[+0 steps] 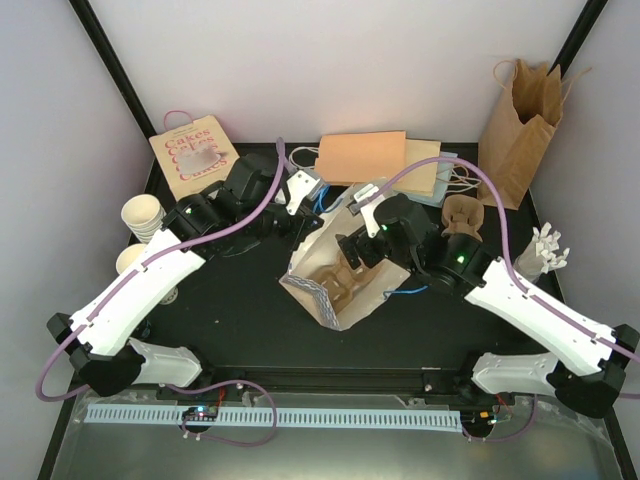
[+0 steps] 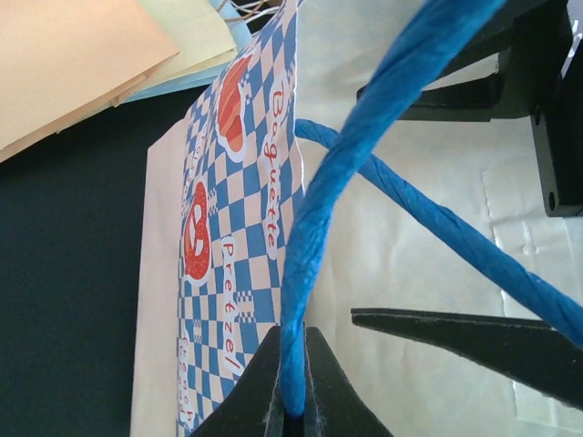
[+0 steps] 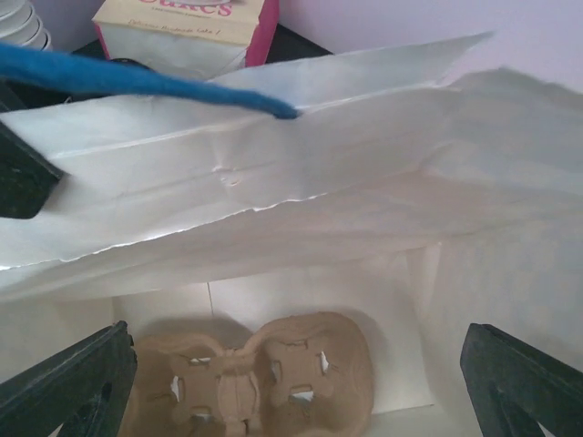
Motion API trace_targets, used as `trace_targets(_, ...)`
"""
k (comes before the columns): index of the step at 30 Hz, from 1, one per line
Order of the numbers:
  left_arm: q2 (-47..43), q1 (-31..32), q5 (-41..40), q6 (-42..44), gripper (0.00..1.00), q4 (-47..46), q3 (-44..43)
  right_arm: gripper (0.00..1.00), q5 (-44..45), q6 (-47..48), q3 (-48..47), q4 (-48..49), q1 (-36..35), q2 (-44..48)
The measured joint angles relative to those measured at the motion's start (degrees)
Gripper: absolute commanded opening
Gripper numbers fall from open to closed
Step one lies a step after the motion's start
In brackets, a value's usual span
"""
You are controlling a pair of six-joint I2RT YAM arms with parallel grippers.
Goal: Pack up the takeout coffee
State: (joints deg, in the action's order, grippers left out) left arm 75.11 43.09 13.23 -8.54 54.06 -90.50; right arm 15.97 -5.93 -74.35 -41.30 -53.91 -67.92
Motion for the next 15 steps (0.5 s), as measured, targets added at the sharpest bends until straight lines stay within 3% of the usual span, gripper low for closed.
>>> trace_targets(15, 0.0, 0.0, -3.6, 2.7, 0.02, 1.7, -0.2, 1.00, -1.1, -1.3, 2.5, 1.8, 0.0, 6.6)
